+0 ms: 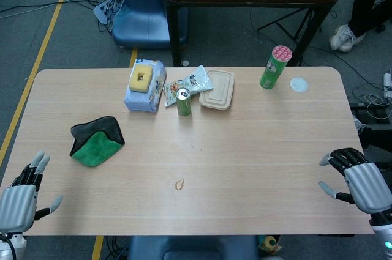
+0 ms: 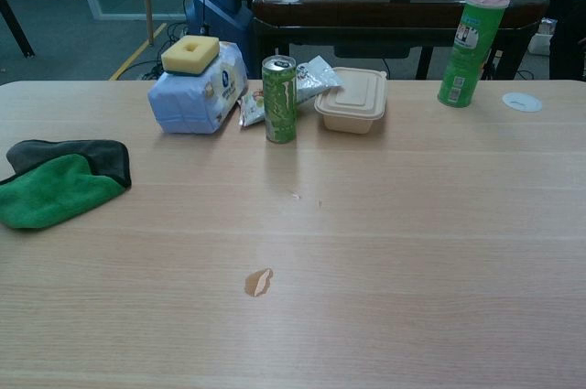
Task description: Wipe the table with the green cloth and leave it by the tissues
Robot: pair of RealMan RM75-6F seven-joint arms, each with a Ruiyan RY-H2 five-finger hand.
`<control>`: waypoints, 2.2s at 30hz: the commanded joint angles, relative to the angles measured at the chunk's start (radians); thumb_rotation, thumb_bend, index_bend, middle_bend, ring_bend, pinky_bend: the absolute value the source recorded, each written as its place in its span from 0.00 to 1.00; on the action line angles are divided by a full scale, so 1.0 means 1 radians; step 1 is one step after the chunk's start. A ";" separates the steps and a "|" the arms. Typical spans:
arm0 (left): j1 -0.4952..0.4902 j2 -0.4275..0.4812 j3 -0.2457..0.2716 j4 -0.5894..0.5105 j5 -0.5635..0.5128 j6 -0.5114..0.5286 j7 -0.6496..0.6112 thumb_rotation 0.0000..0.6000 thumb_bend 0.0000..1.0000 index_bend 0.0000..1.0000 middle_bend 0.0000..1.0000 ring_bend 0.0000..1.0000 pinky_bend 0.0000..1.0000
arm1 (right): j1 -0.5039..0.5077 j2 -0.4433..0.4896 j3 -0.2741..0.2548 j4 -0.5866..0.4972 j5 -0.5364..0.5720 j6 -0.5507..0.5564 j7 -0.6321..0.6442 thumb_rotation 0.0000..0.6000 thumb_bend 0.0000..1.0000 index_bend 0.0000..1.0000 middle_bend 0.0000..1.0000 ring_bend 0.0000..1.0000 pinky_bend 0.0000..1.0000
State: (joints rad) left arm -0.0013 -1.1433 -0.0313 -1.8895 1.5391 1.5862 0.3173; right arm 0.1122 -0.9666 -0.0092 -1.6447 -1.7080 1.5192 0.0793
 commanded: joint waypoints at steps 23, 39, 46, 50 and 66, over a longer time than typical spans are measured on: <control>-0.309 -0.024 -0.171 0.060 -0.198 -0.368 0.037 1.00 0.19 0.11 0.04 0.12 0.30 | -0.002 0.063 0.018 -0.079 -0.022 0.035 -0.065 1.00 0.30 0.43 0.39 0.28 0.23; -0.583 -0.206 -0.220 0.319 -0.612 -0.605 0.333 1.00 0.19 0.05 0.04 0.11 0.25 | -0.025 0.080 0.012 -0.095 -0.022 0.053 -0.077 1.00 0.30 0.43 0.39 0.28 0.23; -0.668 -0.287 -0.225 0.461 -0.778 -0.631 0.419 1.00 0.19 0.05 0.01 0.03 0.19 | -0.028 0.082 0.012 -0.100 -0.022 0.054 -0.081 1.00 0.30 0.43 0.39 0.28 0.23; -0.708 -0.321 -0.211 0.529 -0.847 -0.651 0.460 1.00 0.19 0.05 0.00 0.00 0.05 | -0.029 0.081 0.012 -0.099 -0.020 0.051 -0.082 1.00 0.30 0.43 0.39 0.28 0.23; -0.781 -0.430 -0.161 0.749 -0.955 -0.710 0.483 1.00 0.19 0.12 0.00 0.01 0.01 | -0.030 0.076 0.016 -0.081 -0.003 0.040 -0.066 1.00 0.30 0.43 0.39 0.28 0.23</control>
State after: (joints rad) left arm -0.7737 -1.5613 -0.1987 -1.1553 0.5942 0.8845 0.7937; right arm 0.0822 -0.8903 0.0065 -1.7262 -1.7111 1.5592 0.0130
